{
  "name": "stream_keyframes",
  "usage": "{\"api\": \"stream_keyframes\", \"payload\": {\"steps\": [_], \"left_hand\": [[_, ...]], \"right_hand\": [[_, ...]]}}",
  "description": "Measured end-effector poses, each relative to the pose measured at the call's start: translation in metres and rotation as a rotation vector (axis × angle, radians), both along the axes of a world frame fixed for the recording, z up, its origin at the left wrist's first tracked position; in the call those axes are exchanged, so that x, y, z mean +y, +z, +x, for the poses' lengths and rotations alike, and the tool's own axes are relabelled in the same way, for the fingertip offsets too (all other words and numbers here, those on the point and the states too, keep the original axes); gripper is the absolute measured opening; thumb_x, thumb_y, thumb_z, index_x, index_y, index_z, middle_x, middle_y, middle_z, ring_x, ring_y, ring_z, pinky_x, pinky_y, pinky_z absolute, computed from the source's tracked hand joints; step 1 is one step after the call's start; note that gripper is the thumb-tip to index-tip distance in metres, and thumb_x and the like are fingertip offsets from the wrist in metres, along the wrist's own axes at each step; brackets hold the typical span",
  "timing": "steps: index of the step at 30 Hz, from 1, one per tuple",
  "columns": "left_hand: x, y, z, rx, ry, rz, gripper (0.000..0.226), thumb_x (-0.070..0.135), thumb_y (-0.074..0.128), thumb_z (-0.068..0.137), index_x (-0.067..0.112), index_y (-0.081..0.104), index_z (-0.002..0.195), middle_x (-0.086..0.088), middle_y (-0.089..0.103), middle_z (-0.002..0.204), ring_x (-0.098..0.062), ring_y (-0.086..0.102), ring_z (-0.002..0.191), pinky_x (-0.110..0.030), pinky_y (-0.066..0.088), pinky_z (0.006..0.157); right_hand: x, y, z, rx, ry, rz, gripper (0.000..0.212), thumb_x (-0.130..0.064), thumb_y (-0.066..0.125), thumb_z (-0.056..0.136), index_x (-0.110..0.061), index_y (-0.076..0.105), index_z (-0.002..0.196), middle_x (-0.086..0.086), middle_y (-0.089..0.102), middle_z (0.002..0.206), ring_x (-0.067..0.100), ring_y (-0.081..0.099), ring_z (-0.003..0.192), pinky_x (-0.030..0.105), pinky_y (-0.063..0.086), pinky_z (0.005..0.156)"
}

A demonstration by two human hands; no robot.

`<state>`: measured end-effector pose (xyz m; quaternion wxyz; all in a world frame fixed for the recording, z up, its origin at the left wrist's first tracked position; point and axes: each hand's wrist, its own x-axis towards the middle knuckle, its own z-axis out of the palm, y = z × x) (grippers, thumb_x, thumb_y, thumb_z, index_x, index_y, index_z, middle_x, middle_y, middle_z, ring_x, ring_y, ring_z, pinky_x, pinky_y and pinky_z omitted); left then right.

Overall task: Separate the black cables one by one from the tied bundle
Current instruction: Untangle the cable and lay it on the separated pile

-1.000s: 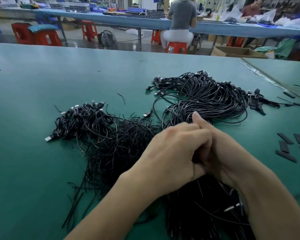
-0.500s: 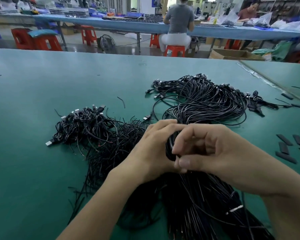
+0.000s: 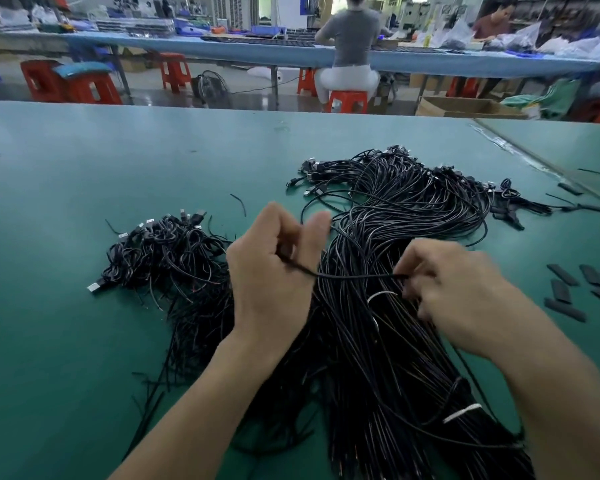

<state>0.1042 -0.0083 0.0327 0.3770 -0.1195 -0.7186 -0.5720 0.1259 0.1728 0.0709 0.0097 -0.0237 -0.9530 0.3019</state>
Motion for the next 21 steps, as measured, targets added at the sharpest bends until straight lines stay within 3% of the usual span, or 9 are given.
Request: {"api": "stream_keyframes", "payload": {"steps": [3,6,8,10,12,16,18,21], "left_hand": [[0.0,0.008,0.005,0.209,0.065,-0.141,0.029,0.017,0.08,0.083,0.026,0.052,0.083,0.017,0.046,0.074,-0.001,0.045,0.064,-0.009,0.038,0.062],[-0.003,0.016,0.006,0.289,0.069,-0.147,0.018,0.012,0.074,0.088,0.021,0.059,0.089,0.009,0.055,0.079,0.0,0.051,0.07,-0.009,0.041,0.068],[-0.008,0.021,0.006,0.174,0.067,-0.072,0.016,0.02,0.067,0.094,0.019,0.059,0.081,0.015,0.05,0.063,-0.002,0.044,0.054,-0.01,0.035,0.052],[-0.011,0.021,0.004,-0.02,0.067,-0.05,0.038,0.033,0.059,0.097,0.012,0.055,0.066,0.013,0.039,0.047,-0.004,0.035,0.043,-0.016,0.026,0.043],[-0.013,0.019,0.001,-0.222,0.007,-0.173,0.046,0.046,0.053,0.092,0.011,0.052,0.062,0.013,0.039,0.045,-0.005,0.032,0.042,-0.025,0.031,0.044],[-0.009,0.017,0.006,-0.601,-0.301,-0.508,0.066,0.086,0.031,0.077,0.024,0.052,0.075,0.017,0.045,0.056,-0.009,0.043,0.054,-0.038,0.045,0.061],[-0.005,0.014,0.008,-0.627,-0.448,-0.443,0.074,0.087,0.023,0.08,0.022,0.057,0.085,0.014,0.041,0.054,-0.007,0.039,0.051,-0.033,0.038,0.054],[-0.004,0.015,0.006,-0.609,-0.532,-0.318,0.054,0.06,0.032,0.1,0.024,0.068,0.084,0.009,0.038,0.051,-0.01,0.036,0.046,-0.029,0.032,0.05]], "right_hand": [[0.009,-0.001,-0.006,0.203,-0.202,0.017,0.022,-0.008,0.059,0.094,-0.026,0.063,0.083,0.002,0.068,0.084,0.011,0.059,0.07,0.02,0.04,0.057],[0.02,-0.002,-0.009,0.22,-0.295,0.021,0.015,-0.011,0.055,0.097,-0.025,0.06,0.093,0.006,0.066,0.091,0.009,0.053,0.07,0.023,0.033,0.055],[0.023,-0.003,-0.01,0.214,-0.304,0.031,0.013,-0.011,0.052,0.098,-0.022,0.057,0.097,0.008,0.065,0.093,0.016,0.053,0.073,0.029,0.033,0.057],[0.022,-0.003,-0.01,0.246,-0.264,0.017,0.012,-0.014,0.052,0.099,-0.024,0.056,0.096,0.004,0.066,0.09,0.015,0.053,0.073,0.028,0.034,0.059],[0.016,-0.003,-0.009,0.27,-0.147,-0.098,0.011,-0.021,0.057,0.098,-0.026,0.057,0.089,-0.005,0.064,0.082,0.009,0.055,0.069,0.017,0.038,0.058],[0.005,0.0,-0.008,0.248,0.098,-0.371,0.013,-0.029,0.057,0.097,-0.032,0.067,0.09,-0.01,0.064,0.072,0.006,0.059,0.068,0.022,0.047,0.064],[0.003,0.0,-0.008,0.211,0.195,-0.437,0.018,-0.025,0.054,0.098,-0.031,0.07,0.092,-0.012,0.062,0.066,0.001,0.056,0.059,0.016,0.045,0.057],[0.001,0.004,-0.004,0.136,0.303,-0.626,0.009,-0.03,0.064,0.094,-0.026,0.071,0.093,-0.009,0.047,0.055,0.005,0.043,0.047,0.017,0.036,0.044]]}}
